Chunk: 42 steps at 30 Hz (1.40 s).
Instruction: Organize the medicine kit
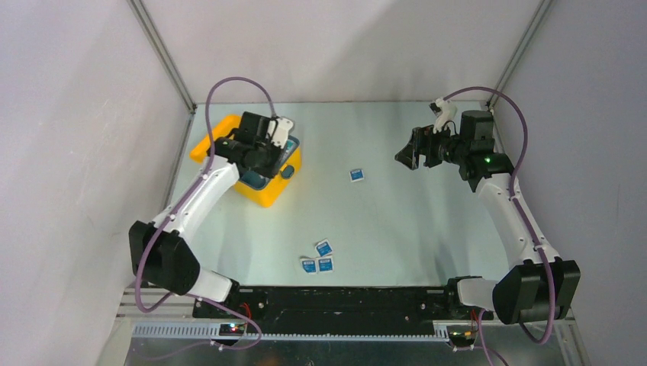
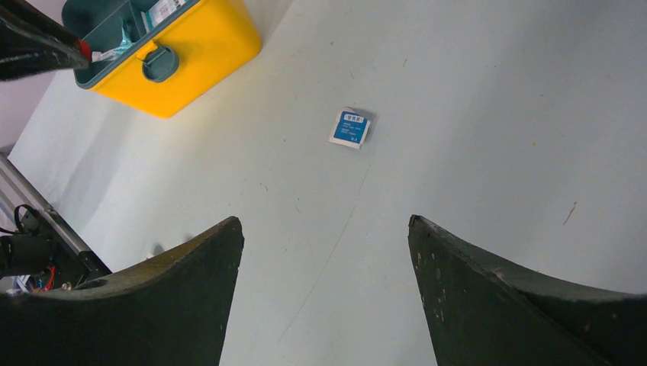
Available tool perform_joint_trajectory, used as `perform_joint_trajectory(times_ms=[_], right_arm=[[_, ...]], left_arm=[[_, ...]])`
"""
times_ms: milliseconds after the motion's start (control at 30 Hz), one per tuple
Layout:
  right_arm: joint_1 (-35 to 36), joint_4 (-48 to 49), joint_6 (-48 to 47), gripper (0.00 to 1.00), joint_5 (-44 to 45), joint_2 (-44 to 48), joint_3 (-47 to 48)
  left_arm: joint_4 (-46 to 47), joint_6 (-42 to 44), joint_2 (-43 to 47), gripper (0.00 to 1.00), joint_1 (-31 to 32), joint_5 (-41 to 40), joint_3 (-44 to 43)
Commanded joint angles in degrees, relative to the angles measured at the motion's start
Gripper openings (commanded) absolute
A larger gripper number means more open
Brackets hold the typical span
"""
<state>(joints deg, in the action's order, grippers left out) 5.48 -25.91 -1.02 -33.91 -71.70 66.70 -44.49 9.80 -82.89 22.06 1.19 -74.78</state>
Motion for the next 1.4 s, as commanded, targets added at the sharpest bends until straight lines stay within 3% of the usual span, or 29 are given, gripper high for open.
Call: perform_joint_trajectory(times_ms=[0,267,467,633,767,900,1067,1200,1367], right_arm=[[-0.21,1.75,0.38,0.83,-0.74,0.04,0.10],[-0.27,1.39,0.15,0.84,-0.43,0.32,0.10],[-0.29,0.97,-0.07,0.83,-0.09,0.73,0.10],[-0.30,1.09,-0.06,0.84,-0.18,0.37,0.10],[-0.31,1.17,-0.08,0.84,-0.29,0.07,0.10],[-0.36,0.82,-0.44,0.84,-0.06,0.21,0.10],[-0.29,0.67,-0.65,0.84,0.00,0.31,0.10],[-0.31,0.77,-0.58,0.84,-0.25,0.18,0.10],[-0.31,0.64,-0.61,0.84,-0.43,0.37,0.08]], left_arm=[[-2.88,3.08,0.88,0.25,-3.88,-1.84,-3.28],[-4.43,4.27,-4.00,0.27,-7.59,-3.30,-3.58],[-5.45,3.45,-4.18,0.53,-7.54,-4.94,-5.38],[-6.26,2.76,-2.08,0.60,-6.85,-4.83,-9.70],[-6.23,3.02,-0.66,0.61,-3.99,-2.41,-10.51],[-6.05,6.75,0.88,0.61,0.74,8.90,-5.91],[-6.04,13.84,3.08,0.62,11.22,20.85,4.44],[-5.66,14.53,0.40,0.63,18.59,20.43,10.48],[-1.98,5.34,-9.25,0.58,20.96,17.26,12.86]])
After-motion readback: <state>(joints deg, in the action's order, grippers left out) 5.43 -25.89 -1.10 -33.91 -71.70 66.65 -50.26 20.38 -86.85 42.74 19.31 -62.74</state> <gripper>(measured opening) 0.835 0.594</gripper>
